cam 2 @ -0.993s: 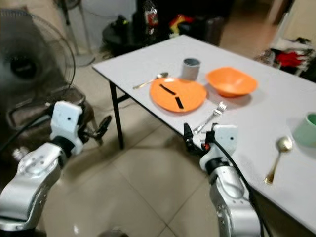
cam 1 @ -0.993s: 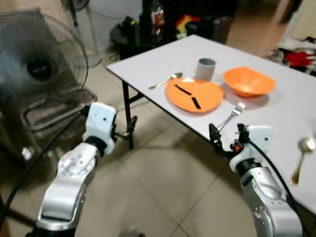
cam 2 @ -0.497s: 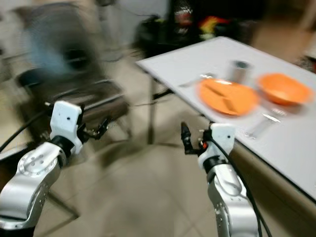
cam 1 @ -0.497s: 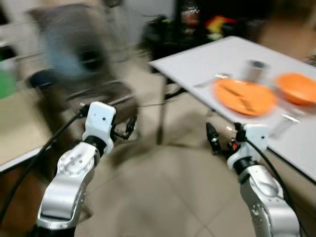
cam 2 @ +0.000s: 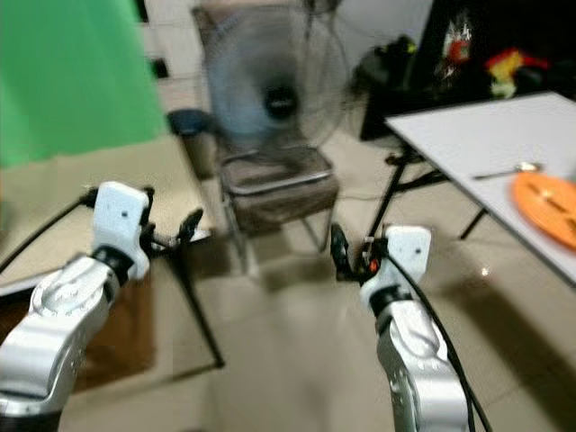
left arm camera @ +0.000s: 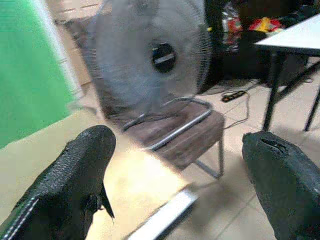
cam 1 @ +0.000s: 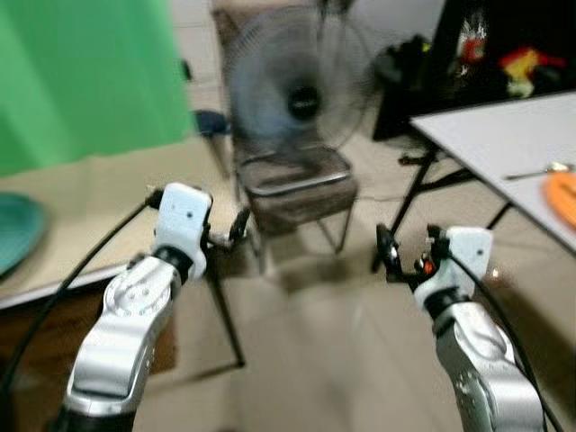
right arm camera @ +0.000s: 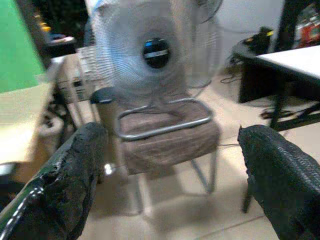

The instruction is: Setting the table

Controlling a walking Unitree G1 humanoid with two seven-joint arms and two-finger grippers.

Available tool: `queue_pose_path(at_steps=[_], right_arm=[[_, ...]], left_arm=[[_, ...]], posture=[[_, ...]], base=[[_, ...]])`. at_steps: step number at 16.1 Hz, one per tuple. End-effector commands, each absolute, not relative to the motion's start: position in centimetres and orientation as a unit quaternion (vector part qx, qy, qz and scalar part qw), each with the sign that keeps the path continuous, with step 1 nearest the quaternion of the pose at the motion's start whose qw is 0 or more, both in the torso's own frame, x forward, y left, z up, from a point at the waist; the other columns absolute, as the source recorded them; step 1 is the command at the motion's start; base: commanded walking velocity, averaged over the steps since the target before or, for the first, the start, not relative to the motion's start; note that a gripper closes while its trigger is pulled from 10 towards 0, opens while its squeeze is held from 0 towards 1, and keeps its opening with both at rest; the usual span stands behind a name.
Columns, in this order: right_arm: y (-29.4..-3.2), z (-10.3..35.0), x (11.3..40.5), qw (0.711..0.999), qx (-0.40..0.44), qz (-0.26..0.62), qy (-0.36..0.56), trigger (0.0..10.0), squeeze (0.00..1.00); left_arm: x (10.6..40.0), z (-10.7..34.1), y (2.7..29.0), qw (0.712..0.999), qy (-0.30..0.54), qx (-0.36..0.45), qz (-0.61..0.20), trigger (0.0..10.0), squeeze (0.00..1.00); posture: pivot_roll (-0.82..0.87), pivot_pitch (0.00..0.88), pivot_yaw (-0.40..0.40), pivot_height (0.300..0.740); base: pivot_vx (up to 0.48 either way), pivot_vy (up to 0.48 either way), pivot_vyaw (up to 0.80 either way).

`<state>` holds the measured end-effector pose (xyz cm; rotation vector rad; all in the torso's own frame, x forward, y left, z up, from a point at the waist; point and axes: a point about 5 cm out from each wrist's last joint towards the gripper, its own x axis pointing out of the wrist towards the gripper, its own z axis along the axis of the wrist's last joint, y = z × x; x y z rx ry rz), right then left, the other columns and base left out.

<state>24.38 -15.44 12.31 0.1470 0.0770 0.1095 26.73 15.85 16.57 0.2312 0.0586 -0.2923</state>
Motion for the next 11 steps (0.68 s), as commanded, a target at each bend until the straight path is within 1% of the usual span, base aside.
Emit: queue_pose_path(at_steps=[1, 11], right_arm=[[-15.14, 12.76, 24.57, 0.995, 0.074, 0.062, 0.029, 10.0, 1.0], [-14.82, 12.66, 24.69, 0.994, 0.077, 0.067, 0.032, 10.0, 1.0]], left_arm=[[26.77, 16.75, 16.23, 0.983, 0.027, 0.118, -0.14, 10.0, 0.0], [26.93, 16.95, 16.5, 0.983, 0.026, 0.122, -0.139, 10.0, 0.0]], posture=[[0.05, 0.0, -0.016, 0.74], [0.05, 0.0, -0.016, 0.74]], base=[[0.0, 0.315, 0.0], [0.0, 0.311, 0.0]])
